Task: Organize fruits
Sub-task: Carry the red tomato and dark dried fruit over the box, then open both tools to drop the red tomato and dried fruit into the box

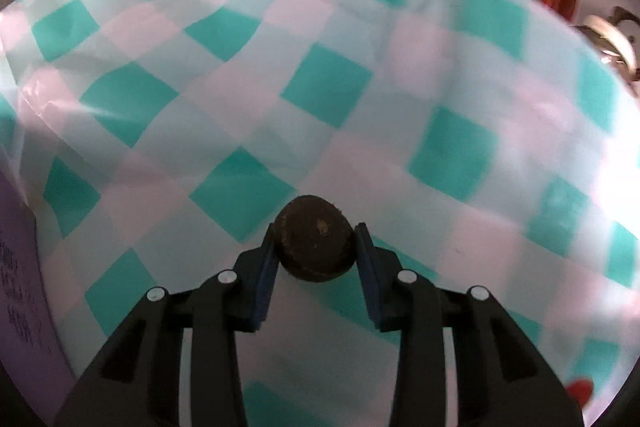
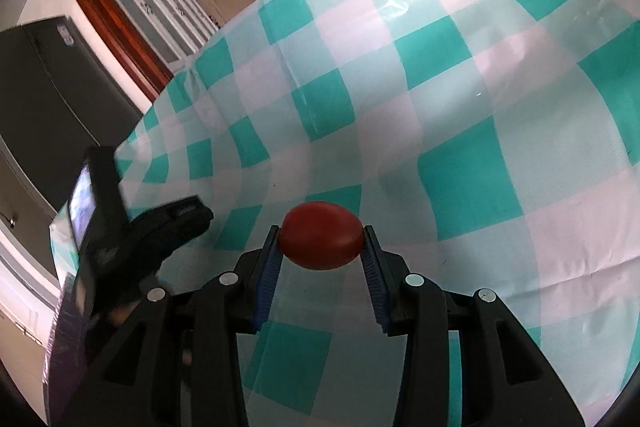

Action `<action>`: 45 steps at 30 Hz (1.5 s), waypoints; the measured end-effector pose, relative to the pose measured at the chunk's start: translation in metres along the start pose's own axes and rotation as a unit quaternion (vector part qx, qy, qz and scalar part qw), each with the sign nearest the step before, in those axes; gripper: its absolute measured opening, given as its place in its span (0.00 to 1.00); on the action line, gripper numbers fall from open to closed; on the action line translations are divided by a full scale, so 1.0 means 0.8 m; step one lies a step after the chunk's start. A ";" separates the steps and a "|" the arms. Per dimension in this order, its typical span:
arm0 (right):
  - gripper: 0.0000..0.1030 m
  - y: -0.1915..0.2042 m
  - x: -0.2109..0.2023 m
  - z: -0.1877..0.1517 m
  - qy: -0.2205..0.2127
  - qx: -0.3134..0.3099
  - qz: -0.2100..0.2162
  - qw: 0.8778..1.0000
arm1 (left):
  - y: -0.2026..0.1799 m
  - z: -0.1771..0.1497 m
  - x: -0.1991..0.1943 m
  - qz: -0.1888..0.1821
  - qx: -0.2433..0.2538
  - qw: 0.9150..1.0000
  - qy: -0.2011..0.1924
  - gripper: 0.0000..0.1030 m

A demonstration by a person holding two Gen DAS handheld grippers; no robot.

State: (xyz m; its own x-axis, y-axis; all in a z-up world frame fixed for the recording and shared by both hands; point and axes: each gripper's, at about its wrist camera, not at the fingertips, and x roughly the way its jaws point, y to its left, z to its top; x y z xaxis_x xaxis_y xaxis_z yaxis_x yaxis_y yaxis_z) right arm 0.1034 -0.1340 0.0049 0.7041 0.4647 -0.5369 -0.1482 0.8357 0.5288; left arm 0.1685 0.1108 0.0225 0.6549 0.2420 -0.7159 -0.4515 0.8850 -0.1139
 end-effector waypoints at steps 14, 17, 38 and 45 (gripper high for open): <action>0.39 0.002 -0.023 0.003 -0.033 0.012 -0.013 0.999 | 0.034 -0.108 -0.189 -0.071 0.057 0.995 -0.047 0.37; 0.39 0.019 -0.050 -0.022 -0.028 -0.004 -0.030 0.999 | 0.058 -0.126 -0.239 -0.087 0.067 0.992 -0.055 0.37; 0.39 0.397 -0.159 -0.152 0.091 -0.312 0.105 0.940 | 0.342 -0.097 -0.396 -0.001 0.092 0.992 -0.081 0.37; 0.39 0.447 -0.111 -0.213 0.178 -0.405 0.040 0.896 | 0.391 -0.108 -0.339 0.023 0.096 0.995 0.012 0.37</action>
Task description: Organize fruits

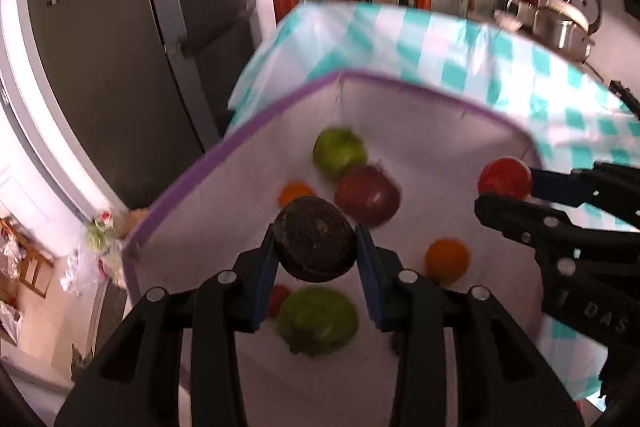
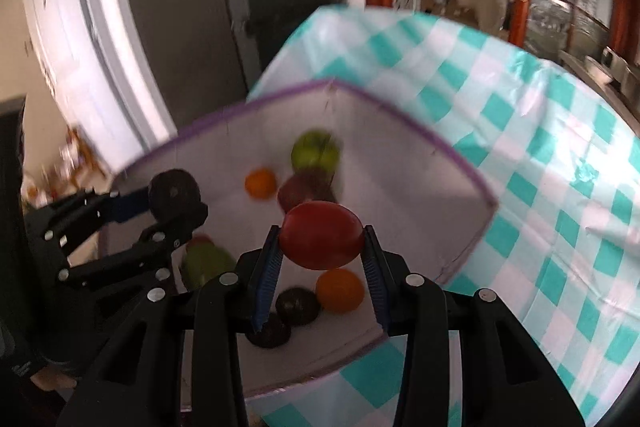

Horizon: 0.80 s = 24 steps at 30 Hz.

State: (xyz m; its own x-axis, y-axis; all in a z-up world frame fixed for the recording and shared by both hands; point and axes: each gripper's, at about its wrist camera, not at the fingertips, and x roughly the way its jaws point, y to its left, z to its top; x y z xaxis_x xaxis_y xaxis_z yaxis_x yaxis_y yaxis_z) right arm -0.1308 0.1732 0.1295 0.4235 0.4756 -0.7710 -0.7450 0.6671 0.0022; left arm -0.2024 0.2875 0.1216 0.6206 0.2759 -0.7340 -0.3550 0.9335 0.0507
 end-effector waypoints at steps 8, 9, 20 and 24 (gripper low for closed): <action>0.42 0.021 0.051 0.007 0.081 -0.029 -0.038 0.996 | 0.032 -0.011 0.030 -0.018 -0.022 0.998 0.053 0.68; 0.45 0.020 0.051 0.007 0.081 -0.026 -0.039 0.996 | 0.032 -0.011 0.030 -0.017 -0.025 0.998 0.054 0.71; 0.84 0.010 0.024 0.019 0.125 0.019 -0.009 0.992 | 0.070 -0.003 -0.007 -0.028 -0.071 0.997 0.016 0.98; 0.84 0.025 0.017 0.025 0.137 -0.001 -0.036 0.990 | 0.072 0.011 -0.026 0.002 -0.063 0.998 0.005 0.98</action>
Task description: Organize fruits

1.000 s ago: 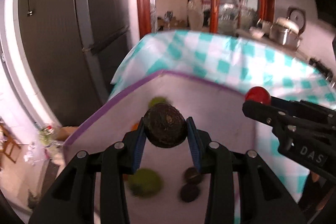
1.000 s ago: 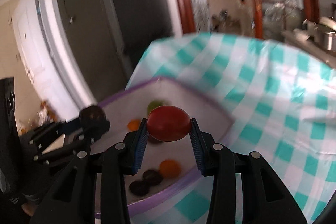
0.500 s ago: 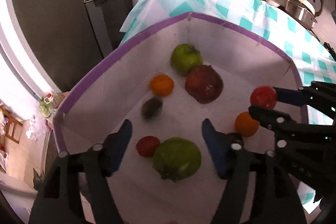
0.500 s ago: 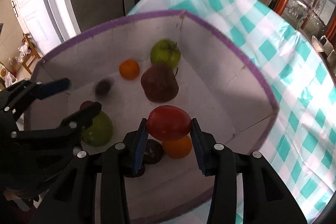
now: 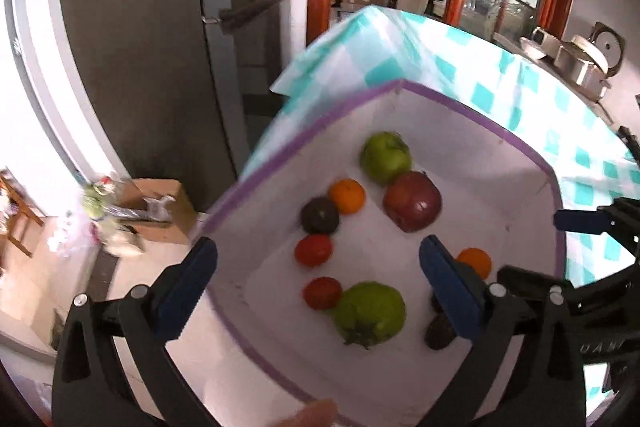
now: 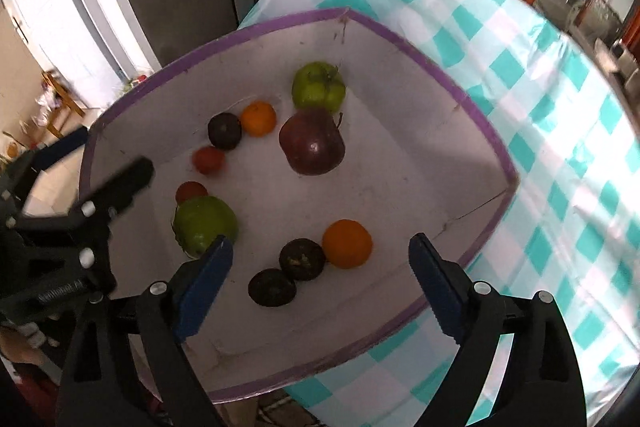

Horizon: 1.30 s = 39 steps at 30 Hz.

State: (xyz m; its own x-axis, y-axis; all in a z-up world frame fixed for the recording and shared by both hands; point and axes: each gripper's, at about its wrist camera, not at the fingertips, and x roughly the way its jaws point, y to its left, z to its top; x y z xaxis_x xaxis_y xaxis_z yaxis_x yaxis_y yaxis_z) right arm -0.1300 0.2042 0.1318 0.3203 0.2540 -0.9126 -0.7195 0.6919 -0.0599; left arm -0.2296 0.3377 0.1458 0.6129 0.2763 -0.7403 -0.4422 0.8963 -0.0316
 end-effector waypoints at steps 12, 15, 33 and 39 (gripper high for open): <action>0.84 -0.015 0.019 0.000 0.018 0.020 0.005 1.000 | -0.014 0.001 0.044 -0.028 0.013 0.995 0.092 0.98; 0.84 -0.018 0.023 -0.001 0.019 0.022 0.005 1.000 | -0.017 -0.001 0.051 -0.030 0.014 0.994 0.100 0.98; 0.84 -0.017 0.029 -0.002 0.015 0.027 0.012 0.999 | -0.018 -0.002 0.059 -0.027 0.016 0.994 0.104 0.98; 0.84 -0.017 0.031 -0.003 0.016 0.029 0.012 0.999 | -0.024 -0.006 0.055 -0.010 0.031 0.996 0.088 0.98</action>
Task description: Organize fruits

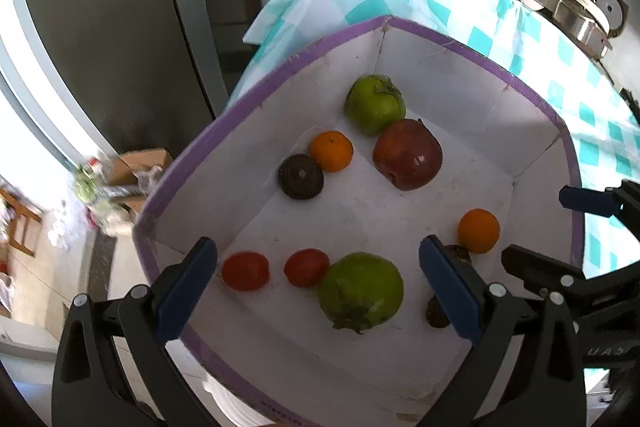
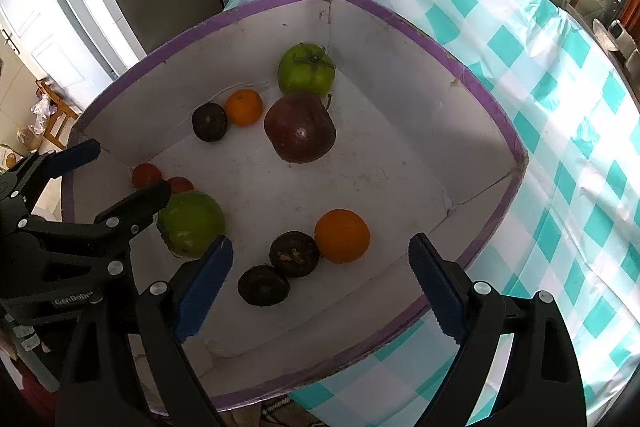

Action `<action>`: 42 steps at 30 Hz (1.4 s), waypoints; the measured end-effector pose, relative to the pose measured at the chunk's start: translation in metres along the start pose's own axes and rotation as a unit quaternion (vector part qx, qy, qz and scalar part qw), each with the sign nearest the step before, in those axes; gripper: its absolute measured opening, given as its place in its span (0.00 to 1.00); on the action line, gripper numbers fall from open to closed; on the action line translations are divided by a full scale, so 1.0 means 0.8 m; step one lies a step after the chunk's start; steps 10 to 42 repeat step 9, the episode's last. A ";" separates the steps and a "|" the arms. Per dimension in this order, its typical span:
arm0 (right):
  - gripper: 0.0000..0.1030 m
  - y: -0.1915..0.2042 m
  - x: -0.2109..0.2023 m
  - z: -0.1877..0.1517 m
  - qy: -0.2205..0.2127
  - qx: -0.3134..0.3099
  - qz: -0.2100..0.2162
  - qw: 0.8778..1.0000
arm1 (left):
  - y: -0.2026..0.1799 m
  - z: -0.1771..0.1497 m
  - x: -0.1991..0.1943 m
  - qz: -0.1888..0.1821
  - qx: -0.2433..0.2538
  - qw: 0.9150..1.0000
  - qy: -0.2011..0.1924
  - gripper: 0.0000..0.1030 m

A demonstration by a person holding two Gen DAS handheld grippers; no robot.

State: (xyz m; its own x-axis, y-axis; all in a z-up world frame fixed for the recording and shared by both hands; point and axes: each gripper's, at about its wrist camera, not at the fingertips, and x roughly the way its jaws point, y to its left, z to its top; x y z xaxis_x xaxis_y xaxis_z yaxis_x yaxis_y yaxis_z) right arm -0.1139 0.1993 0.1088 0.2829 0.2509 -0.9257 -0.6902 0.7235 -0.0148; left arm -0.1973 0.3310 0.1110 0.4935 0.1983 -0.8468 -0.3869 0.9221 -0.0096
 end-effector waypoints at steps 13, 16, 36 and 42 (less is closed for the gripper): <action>0.84 -0.003 -0.005 -0.004 -0.010 0.007 0.017 1.000 | 0.000 0.003 0.003 -0.002 -0.008 1.000 0.015 0.98; 0.84 -0.003 -0.005 -0.004 -0.010 0.007 0.017 1.000 | 0.000 0.003 0.003 -0.002 -0.008 1.000 0.015 0.98; 0.84 -0.003 -0.005 -0.004 -0.010 0.007 0.017 1.000 | 0.000 0.003 0.003 -0.002 -0.008 1.000 0.015 0.98; 0.84 -0.003 -0.005 -0.004 -0.010 0.007 0.017 1.000 | 0.000 0.003 0.003 -0.002 -0.008 1.000 0.015 0.98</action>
